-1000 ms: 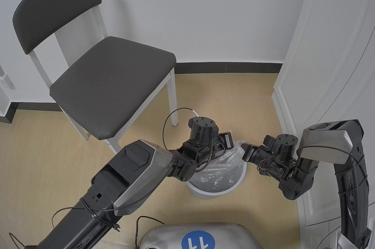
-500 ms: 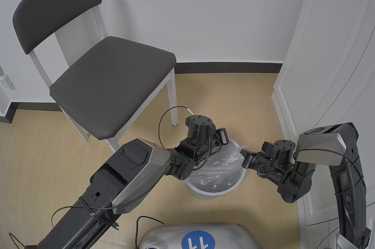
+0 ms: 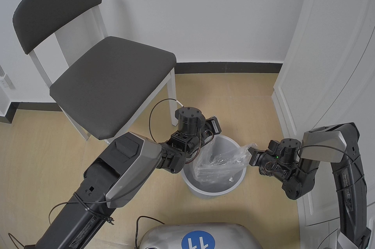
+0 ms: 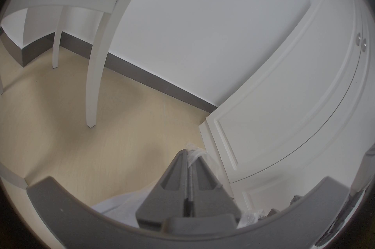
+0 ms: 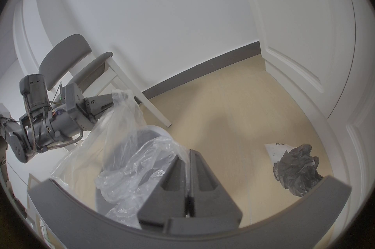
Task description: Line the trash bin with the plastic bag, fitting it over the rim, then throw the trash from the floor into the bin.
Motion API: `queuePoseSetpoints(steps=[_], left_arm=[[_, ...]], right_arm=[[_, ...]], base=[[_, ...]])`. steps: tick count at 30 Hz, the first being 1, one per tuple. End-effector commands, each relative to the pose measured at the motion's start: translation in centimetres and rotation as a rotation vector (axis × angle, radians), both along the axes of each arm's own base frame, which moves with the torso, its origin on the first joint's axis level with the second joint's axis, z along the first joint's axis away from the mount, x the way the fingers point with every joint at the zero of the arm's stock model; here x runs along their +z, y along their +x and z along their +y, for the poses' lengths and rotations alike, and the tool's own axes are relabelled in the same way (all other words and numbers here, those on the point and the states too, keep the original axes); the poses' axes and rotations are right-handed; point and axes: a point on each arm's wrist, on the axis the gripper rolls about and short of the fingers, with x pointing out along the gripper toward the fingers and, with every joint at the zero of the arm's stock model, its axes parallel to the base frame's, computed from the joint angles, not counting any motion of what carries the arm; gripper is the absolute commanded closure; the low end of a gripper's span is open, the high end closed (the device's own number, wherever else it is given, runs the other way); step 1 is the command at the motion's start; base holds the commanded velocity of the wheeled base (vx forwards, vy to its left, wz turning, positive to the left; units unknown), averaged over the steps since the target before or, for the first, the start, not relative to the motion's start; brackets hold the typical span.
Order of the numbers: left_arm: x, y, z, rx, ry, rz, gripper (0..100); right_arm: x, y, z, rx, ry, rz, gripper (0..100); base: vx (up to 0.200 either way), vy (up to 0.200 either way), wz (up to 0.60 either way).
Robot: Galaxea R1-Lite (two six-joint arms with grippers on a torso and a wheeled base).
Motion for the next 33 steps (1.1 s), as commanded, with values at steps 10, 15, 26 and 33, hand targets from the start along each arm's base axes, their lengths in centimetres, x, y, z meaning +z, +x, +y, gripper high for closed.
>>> queuePoseSetpoints(steps=[10,15,26,33], left_arm=[[1.0,-3.4,3.2,-0.001,0.048,0.049,100],[1.7,-3.9,4.5,0.020,0.063,0.063,100],[5.6,-7.3,10.8,-0.005,0.276,0.112,100],[4.8,-8.7,12.7,-0.002,0.360,0.157,100]], right_arm=[[0.4,0.3,-0.3,-0.010,0.006,-0.027,100],[2.0,0.2,-0.5,-0.016,0.007,-0.057,100],[5.4,-0.6,-1.4,-0.050,-0.064,-0.085,100],[5.9,-1.1,-2.3,-0.089,-0.188,-0.035,100]], base=[[0.000,0.000,0.00],[0.000,0.000,0.00],[0.000,0.000,0.00],[0.000,0.000,0.00]])
